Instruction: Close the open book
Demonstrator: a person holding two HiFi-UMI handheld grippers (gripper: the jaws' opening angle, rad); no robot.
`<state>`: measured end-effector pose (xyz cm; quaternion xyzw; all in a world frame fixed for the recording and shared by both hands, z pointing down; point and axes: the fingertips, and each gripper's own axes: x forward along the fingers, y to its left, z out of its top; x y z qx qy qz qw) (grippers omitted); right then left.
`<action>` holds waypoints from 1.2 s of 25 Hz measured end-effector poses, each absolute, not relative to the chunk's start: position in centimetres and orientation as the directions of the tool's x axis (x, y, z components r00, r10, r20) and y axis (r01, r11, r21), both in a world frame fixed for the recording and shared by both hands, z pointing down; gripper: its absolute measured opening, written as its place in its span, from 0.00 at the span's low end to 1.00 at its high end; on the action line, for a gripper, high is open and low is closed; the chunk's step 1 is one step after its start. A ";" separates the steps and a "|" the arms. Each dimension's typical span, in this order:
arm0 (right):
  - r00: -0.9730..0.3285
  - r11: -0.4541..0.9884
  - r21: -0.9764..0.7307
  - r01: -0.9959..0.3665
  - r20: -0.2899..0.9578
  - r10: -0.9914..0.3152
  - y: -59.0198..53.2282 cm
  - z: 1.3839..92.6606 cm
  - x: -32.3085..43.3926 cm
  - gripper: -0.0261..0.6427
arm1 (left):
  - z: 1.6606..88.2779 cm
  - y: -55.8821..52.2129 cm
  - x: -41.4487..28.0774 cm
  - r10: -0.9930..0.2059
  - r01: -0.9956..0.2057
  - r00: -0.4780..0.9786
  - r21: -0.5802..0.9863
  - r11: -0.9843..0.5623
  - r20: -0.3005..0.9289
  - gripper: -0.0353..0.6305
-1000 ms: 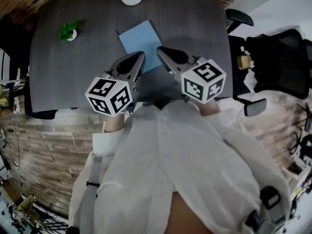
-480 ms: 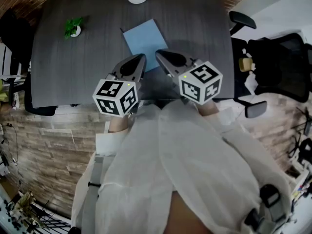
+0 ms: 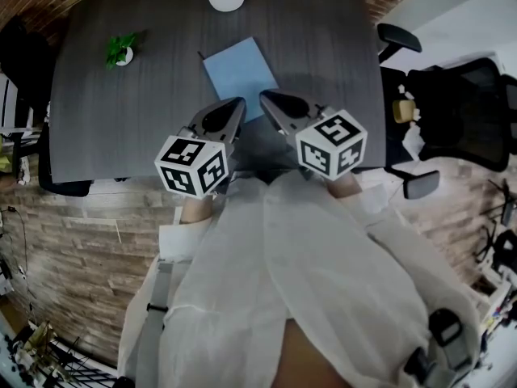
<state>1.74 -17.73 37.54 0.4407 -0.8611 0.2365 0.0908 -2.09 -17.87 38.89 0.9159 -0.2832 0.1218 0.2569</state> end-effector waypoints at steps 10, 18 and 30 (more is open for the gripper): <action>-0.595 0.500 -0.327 -0.802 0.370 -0.714 -17.9 37.8 2.0 0.05 | 39.2 -17.9 -1.7 -0.437 -0.565 0.821 0.414 -0.714 0.368 0.06; -0.598 0.507 -0.320 -0.800 0.372 -0.710 -17.8 37.9 2.0 0.05 | 39.3 -17.8 -1.5 -0.423 -0.556 0.827 0.420 -0.717 0.371 0.06; -0.589 0.499 -0.315 -0.807 0.384 -0.711 -17.9 38.2 2.3 0.05 | 39.7 -17.7 -1.4 -0.406 -0.547 0.832 0.439 -0.713 0.377 0.06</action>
